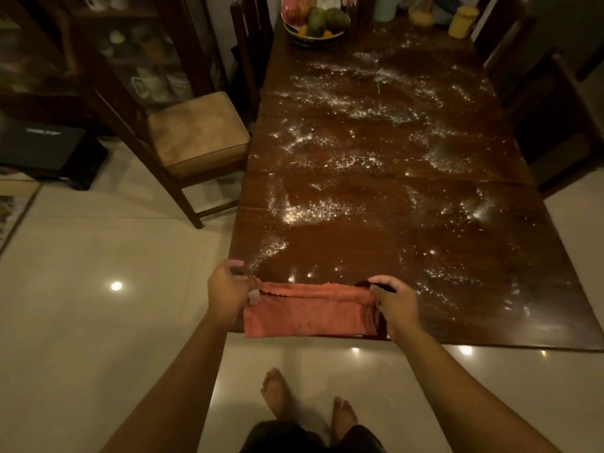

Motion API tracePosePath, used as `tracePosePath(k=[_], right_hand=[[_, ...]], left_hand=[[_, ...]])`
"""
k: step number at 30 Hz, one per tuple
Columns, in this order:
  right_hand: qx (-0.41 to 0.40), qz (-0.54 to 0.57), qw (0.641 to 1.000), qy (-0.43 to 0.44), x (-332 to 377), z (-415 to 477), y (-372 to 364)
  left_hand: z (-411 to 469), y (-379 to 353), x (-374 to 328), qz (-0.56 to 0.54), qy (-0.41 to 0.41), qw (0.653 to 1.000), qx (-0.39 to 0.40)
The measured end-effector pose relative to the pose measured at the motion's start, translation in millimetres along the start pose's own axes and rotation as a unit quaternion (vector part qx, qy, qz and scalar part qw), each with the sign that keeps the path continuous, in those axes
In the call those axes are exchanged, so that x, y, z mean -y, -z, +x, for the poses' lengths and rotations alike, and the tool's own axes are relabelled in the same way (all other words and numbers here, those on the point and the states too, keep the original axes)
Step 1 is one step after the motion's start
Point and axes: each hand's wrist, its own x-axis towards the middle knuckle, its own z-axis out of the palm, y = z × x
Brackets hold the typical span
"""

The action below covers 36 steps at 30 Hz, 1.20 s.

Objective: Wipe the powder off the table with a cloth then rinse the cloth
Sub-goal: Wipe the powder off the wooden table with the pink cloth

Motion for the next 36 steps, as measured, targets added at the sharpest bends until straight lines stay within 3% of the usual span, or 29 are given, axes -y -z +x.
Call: tracePosePath(k=[4, 7, 10, 14, 18, 22, 25, 28, 33, 36], right_hand=[[-0.056, -0.043, 0.997, 0.031, 10, 0, -3], [-0.068, -0.164, 0.977, 0.116, 17, -7, -13], [0.012, -0.267, 0.944, 0.195, 20, -10, -38], [0.211, -0.415, 0.813, 0.349, 31, -12, -100], [0.393, -0.524, 0.679, 0.331, 47, -15, -162], [0.446, -0.605, 0.541, 0.376, 54, -13, -194], [0.436, -0.627, 0.491, 0.418, 57, -5, -195], [0.422, -0.615, 0.478, 0.464, 59, 3, -187], [0.463, -0.54, 0.56, 0.424, 81, 19, -164], [0.476, -0.511, 0.566, 0.439, 95, 34, -137]], left_hand=[[19, 1, 12, -0.028, 0.014, 0.999, 0.033], [26, 10, 14, -0.024, 0.005, 0.999, 0.028], [25, 29, 20, 0.07, -0.017, 0.997, 0.024], [14, 39, 48, 0.167, -0.032, 0.983, 0.076], [-7, 34, 62, 0.167, -0.032, 0.978, 0.12], [-23, 24, 71, 0.157, -0.003, 0.981, 0.113], [-31, 16, 74, 0.149, 0.016, 0.984, 0.095], [-34, 6, 65, 0.14, 0.009, 0.987, 0.074], [-43, -5, 38, 0.069, -0.01, 0.997, 0.033], [-59, -18, 22, 0.018, -0.028, 0.999, 0.008]])
